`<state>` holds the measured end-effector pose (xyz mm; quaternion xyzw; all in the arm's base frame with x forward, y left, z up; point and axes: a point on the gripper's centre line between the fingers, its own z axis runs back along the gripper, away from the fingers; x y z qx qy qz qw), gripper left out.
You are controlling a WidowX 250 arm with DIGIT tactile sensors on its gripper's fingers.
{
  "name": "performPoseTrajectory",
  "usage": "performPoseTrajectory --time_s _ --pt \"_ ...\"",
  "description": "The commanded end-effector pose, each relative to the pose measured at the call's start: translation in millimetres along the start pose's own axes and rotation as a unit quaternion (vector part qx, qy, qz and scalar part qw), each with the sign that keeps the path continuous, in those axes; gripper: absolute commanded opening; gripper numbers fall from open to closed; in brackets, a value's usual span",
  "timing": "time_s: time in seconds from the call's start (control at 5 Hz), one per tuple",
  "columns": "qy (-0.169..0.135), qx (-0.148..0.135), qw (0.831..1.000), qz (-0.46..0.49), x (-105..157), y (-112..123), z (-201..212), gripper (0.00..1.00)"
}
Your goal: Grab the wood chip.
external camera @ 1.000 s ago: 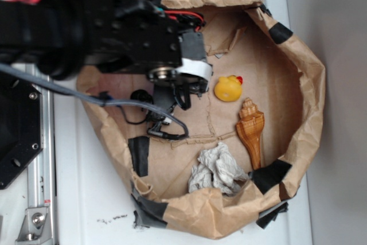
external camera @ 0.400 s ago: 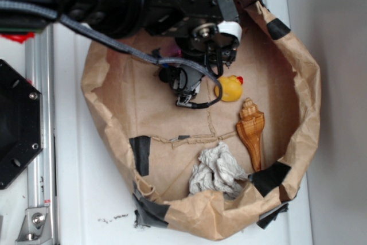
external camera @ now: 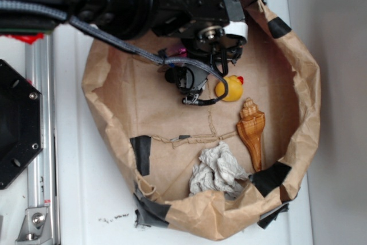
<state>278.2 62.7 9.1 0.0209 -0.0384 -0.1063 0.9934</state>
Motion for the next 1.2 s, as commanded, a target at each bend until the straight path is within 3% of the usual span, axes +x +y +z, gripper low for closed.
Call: performPoseTrajectory --time_s 0.0,0.2,0.4,0.8,1.0 --pt "-0.024 0.015 1.0 -0.003 7.4 -11.4 -5.7 0.0" --pt "-0.027 -0.005 1.0 0.015 4.4 -10.0 29.4 0.0" --pt "-0.049 -0.044 0.998 0.018 2.0 -10.7 80.4 0.0" --pt "-0.048 -0.041 0.996 0.063 -0.7 -11.6 160.9 0.0" --pt "-0.032 -0.042 0.996 0.07 1.6 -15.6 157.9 0.0"
